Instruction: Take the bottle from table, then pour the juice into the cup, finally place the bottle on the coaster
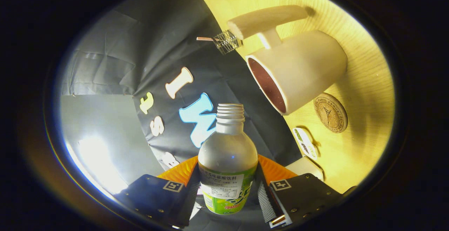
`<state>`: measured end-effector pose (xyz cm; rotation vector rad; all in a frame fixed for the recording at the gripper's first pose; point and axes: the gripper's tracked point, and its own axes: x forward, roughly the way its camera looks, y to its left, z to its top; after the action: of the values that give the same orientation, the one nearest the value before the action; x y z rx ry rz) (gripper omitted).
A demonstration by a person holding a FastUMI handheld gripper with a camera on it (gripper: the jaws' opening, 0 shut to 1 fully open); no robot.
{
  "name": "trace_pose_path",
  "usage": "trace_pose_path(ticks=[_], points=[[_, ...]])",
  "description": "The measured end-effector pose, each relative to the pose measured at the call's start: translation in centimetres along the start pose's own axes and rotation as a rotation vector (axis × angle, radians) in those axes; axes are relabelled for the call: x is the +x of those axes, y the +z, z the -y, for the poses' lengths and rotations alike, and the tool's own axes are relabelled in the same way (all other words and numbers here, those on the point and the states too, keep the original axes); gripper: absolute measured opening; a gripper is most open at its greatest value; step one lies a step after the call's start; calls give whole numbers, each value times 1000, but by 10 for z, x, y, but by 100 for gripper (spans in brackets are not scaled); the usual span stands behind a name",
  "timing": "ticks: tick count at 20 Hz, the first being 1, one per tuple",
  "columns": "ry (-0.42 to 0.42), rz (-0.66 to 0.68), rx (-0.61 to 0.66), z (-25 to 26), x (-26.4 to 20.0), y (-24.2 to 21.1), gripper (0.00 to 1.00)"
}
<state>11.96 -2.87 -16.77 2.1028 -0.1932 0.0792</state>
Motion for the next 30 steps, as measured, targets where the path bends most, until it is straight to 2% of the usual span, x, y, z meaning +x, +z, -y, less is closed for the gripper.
trace_pose_path(ticks=[5,10,16,25,30], points=[[-29,-30,-184,-3,-3,6,75],[-107,-83,-460,2,-3,11,75],[-147,-92,-642,-12,-1,16,75],[-227,-165,-1187,-29,3,-4,76],[-283,-142,-1639,-47,5,-16,76]])
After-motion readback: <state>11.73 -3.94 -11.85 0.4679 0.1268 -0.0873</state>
